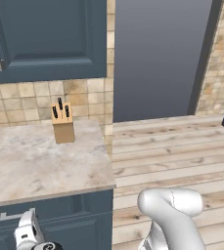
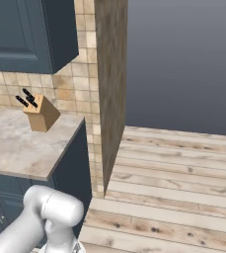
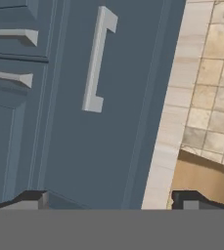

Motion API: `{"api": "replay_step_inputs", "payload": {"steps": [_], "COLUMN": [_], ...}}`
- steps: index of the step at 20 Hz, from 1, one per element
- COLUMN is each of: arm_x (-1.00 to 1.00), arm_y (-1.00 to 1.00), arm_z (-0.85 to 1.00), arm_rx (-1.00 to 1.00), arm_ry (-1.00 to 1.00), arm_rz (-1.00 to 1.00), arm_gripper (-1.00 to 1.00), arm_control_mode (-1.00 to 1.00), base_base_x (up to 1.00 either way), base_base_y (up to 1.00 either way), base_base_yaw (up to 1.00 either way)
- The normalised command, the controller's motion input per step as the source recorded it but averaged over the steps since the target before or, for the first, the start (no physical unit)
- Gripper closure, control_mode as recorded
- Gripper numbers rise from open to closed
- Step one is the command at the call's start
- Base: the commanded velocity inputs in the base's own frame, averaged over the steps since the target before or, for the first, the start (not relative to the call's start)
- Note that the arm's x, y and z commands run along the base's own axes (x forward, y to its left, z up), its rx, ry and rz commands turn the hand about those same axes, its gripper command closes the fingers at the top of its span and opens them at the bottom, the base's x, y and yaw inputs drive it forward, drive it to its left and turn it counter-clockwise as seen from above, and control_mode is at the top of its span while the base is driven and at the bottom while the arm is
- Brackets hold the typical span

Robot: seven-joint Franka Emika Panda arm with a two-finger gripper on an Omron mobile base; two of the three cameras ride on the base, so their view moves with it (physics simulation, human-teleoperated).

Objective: Take the tongs from the drawer on the left and place them on the dining counter next to the tray containing the hot dog.

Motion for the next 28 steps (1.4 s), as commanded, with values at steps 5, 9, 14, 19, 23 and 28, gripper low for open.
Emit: {"api": "replay_step_inputs", "payload": {"steps": [5,9,14,19,23,28], "arm_x": [0.17,0.19,0.25,0.19,0.18,0.2], "arm_y": [0.12,0.13,0.2,0.24,0.25,0.23], "arm_z": [-0.19,-0.21,-0.21,-0.16,-0.19,-0.24], "arm_rx": [0.0,0.0,0.0,0.0,0.0,0.0], "arm_ry": [0.0,0.0,0.0,0.0,0.0,0.0], "arm_rz": [0.04,0.0,0.0,0.0,0.0,0.0], "arm_gripper": [-1.0,-1.0,-1.0,-1.0,-1.0,-1.0], "arm_control_mode": [-1.0,-1.0,-1.0,-1.0,-1.0,-1.0], "base_base_x": [0.0,0.0,0.0,0.0,0.0,0.0], "base_base_y": [0.0,0.0,0.0,0.0,0.0,0.0], "base_base_yaw": [0.0,0.0,0.0,0.0,0.0,0.0]}}
